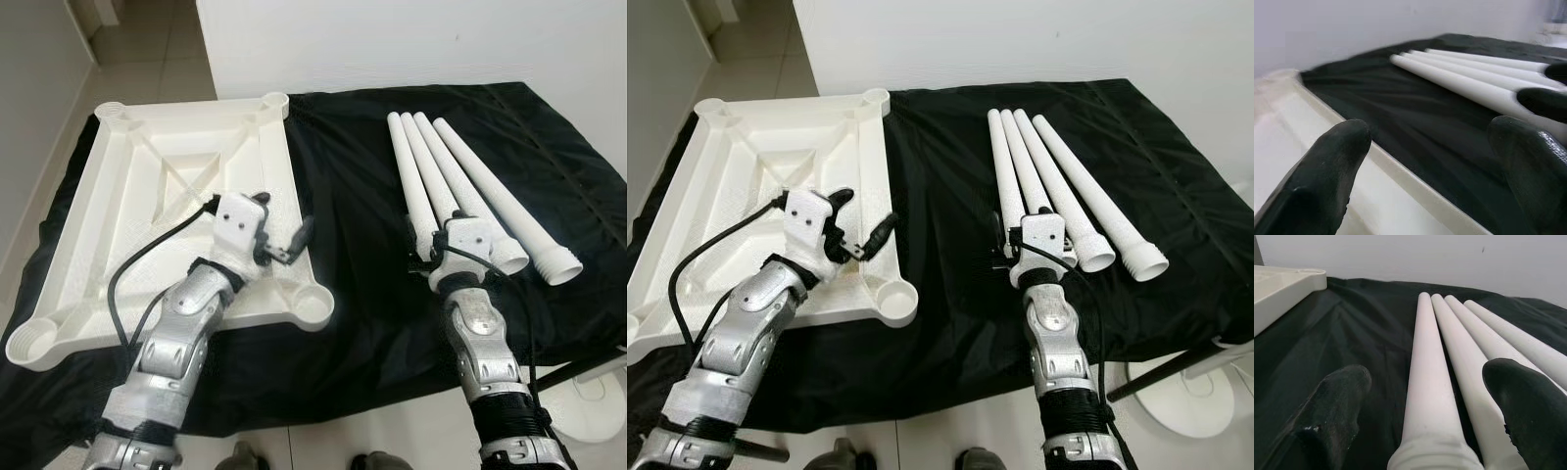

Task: Building children table

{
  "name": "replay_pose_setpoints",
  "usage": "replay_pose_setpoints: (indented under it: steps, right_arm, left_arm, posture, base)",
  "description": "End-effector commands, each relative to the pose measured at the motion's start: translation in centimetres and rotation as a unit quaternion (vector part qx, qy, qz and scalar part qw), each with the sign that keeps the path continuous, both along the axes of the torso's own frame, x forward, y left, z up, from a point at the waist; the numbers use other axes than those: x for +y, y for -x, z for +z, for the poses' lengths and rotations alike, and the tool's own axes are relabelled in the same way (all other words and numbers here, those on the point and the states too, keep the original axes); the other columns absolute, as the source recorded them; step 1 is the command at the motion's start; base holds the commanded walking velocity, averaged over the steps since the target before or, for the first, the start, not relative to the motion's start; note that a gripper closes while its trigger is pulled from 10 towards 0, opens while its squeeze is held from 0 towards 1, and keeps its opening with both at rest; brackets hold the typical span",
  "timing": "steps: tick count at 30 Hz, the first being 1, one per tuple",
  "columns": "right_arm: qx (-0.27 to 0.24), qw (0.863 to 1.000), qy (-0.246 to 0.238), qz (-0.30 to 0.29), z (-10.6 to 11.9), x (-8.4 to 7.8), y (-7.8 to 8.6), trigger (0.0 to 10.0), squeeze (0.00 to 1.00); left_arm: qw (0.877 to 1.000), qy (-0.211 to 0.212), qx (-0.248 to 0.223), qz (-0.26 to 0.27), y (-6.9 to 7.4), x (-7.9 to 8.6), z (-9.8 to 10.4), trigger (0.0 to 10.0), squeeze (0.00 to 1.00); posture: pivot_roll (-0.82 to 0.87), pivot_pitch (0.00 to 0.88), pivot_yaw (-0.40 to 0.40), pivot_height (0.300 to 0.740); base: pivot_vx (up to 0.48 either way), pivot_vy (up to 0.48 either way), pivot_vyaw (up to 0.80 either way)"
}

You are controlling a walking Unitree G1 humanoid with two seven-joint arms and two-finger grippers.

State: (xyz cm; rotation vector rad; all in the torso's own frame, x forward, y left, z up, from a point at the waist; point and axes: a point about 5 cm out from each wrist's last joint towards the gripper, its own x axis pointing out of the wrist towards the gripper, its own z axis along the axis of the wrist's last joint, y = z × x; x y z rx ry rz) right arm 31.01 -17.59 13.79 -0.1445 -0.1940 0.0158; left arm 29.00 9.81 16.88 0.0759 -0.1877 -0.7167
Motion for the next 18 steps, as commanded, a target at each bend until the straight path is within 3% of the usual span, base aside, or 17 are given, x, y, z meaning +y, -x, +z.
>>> replay_pose_setpoints:
  steps: [1,6,10,18]
  right_arm:
    - [0.016,1.0,-0.002,0.012,-0.6,0.5,0.3,10.0,0.0]
    - [0.049,0.998,-0.028,0.012,-2.1,0.9,0.8,10.0,0.0]
    - [0.08,0.996,-0.037,0.029,-3.1,1.7,1.0,10.0,0.0]
    - [0.1,0.993,-0.062,0.025,-3.5,1.5,0.8,10.0,0.0]
  left_arm:
    - [0.999,-0.01,0.014,-0.049,0.7,-0.6,-0.3,10.0,0.0]
    - [0.997,-0.037,0.024,-0.069,1.4,-0.8,-0.7,10.0,0.0]
    - [0.997,-0.031,0.027,-0.071,1.6,-1.0,-0.4,10.0,0.0]
    - [0.996,-0.031,0.024,-0.078,1.6,-1.1,0.2,10.0,0.0]
  posture:
    - [-0.05,0.073,0.045,0.74]
    - [-0.05,0.076,0.042,0.74]
    - [-0.04,0.075,0.039,0.74]
    - [-0.05,0.064,0.038,0.74]
  base:
    - [0.0,0.0,0.0]
    - [0.0,0.0,0.0]
    - [0.0,0.0,0.0]
    - [0.0,0.0,0.0]
